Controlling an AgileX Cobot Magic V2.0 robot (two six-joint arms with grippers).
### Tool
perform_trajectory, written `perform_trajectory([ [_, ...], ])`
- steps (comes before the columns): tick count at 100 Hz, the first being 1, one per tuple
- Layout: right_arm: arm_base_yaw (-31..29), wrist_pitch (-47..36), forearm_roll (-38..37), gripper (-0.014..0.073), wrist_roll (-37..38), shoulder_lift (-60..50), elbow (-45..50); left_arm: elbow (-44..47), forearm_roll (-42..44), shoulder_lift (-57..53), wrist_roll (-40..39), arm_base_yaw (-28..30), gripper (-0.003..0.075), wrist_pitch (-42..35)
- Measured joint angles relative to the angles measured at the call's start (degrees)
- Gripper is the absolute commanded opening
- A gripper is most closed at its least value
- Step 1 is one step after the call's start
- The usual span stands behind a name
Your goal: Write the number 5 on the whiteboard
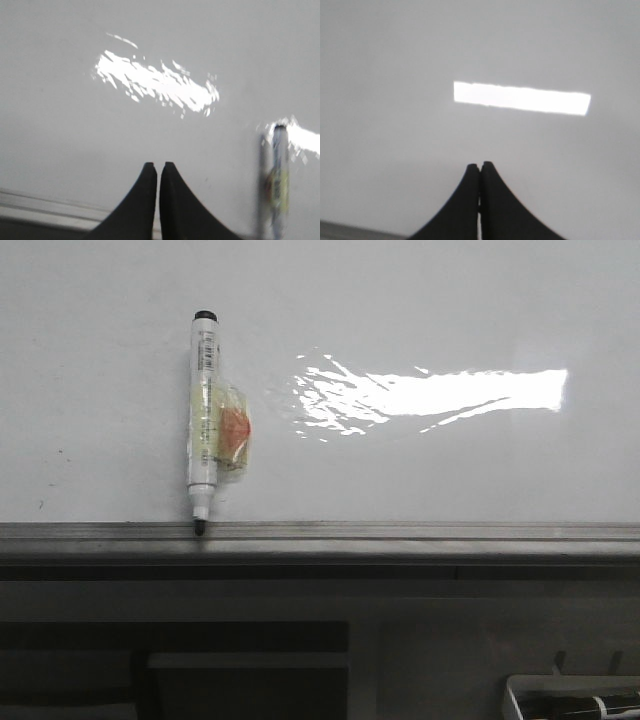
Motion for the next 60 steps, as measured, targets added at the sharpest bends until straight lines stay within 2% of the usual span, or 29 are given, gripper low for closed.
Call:
perform_trajectory([
  [14, 0.0, -6.01, 3.84, -0.0061, 3.33, 0.0, 0.0, 0.0, -12.63, 0.0, -0.09, 0.0, -0.002, -3.01],
  [30, 0.0, -6.08, 13.02, -0.0061, 3.98, 0.0, 0.0, 0.0, -16.0, 0.0, -0.22, 0.0, -0.002, -3.89],
  [46, 0.0, -4.21, 16.87, -0.0061, 4.18, 0.0, -1.3, -0.8, -12.5, 0.0, 1.68, 0.0, -0.002, -4.18],
  [60, 0.0, 4.09, 17.37, -0.0061, 4.18, 0.0, -8.73, -6.36, -1.05, 1.14, 3.17, 0.0, -0.002, -0.66],
])
